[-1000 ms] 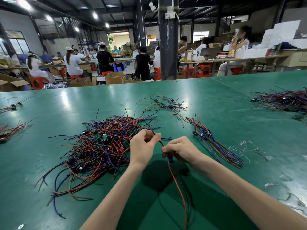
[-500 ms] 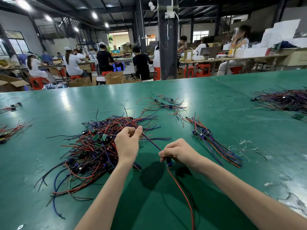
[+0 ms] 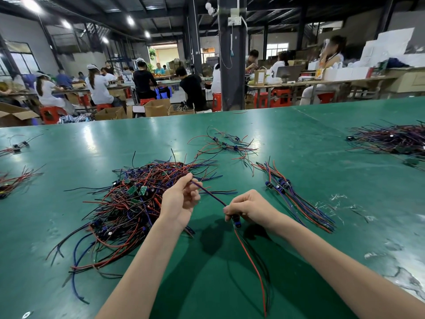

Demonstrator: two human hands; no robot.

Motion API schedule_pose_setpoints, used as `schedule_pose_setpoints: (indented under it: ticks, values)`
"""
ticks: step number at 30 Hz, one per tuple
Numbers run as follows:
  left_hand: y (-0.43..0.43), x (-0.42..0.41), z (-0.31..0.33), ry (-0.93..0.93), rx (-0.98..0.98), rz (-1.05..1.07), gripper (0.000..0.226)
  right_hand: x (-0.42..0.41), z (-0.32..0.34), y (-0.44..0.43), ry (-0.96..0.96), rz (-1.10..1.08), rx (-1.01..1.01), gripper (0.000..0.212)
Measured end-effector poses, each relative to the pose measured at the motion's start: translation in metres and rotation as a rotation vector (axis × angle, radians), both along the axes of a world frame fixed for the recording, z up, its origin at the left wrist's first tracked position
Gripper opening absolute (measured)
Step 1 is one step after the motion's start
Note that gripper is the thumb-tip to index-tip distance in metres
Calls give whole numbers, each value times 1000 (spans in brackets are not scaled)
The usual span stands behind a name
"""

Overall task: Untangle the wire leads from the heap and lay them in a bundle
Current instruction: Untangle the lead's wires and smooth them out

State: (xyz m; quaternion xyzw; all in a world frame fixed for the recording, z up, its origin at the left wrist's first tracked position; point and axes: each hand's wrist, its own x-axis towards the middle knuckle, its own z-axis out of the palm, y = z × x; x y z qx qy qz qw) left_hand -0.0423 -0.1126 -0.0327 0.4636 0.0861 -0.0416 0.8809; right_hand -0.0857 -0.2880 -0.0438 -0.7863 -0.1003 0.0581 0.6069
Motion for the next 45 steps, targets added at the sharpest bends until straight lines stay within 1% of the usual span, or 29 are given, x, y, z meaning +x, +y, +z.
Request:
schedule_pose_setpoints:
  ticks: [3, 6, 8, 11, 14, 17, 22, 28, 33, 38, 43, 45]
  values:
    - [1, 1, 1, 53, -128, -63, 29, 1, 1, 0, 2, 20, 9, 22]
    - [1, 2, -2, 78, -192, -96, 43, 1, -2, 1, 34, 39, -16, 22]
    - [2, 3, -3, 101, -221, -101, 42, 1, -2, -1, 50, 49, -3, 23]
    - [3, 4, -3, 101, -207, -95, 38, 1, -1, -4, 59, 75, -5, 24]
    - [4, 6, -4, 73, -150, -95, 49, 0, 0, -4, 79, 103, -12, 24]
    - [5, 6, -4, 71, -126, -91, 52, -1, 0, -4, 90, 135, 4, 24]
    - [4, 5, -4, 90, -145, -93, 50, -1, 1, -5, 97, 163, 9, 23]
    - [3, 1, -2, 127, -254, -132, 44, -2, 4, -6, 90, 221, 33, 21]
    - [2, 1, -3, 120, -152, -53, 27, -2, 2, -6, 99, 197, 21, 21]
    - [0, -1, -5, 104, -43, 56, 19, -3, 1, -6, 88, 133, 16, 22]
    - [-4, -7, -3, 36, 37, -1, 6, -2, 0, -5, 75, 82, 26, 24]
    - [-7, -9, -4, 8, 91, -11, 7, -2, 0, -5, 76, 82, 21, 25]
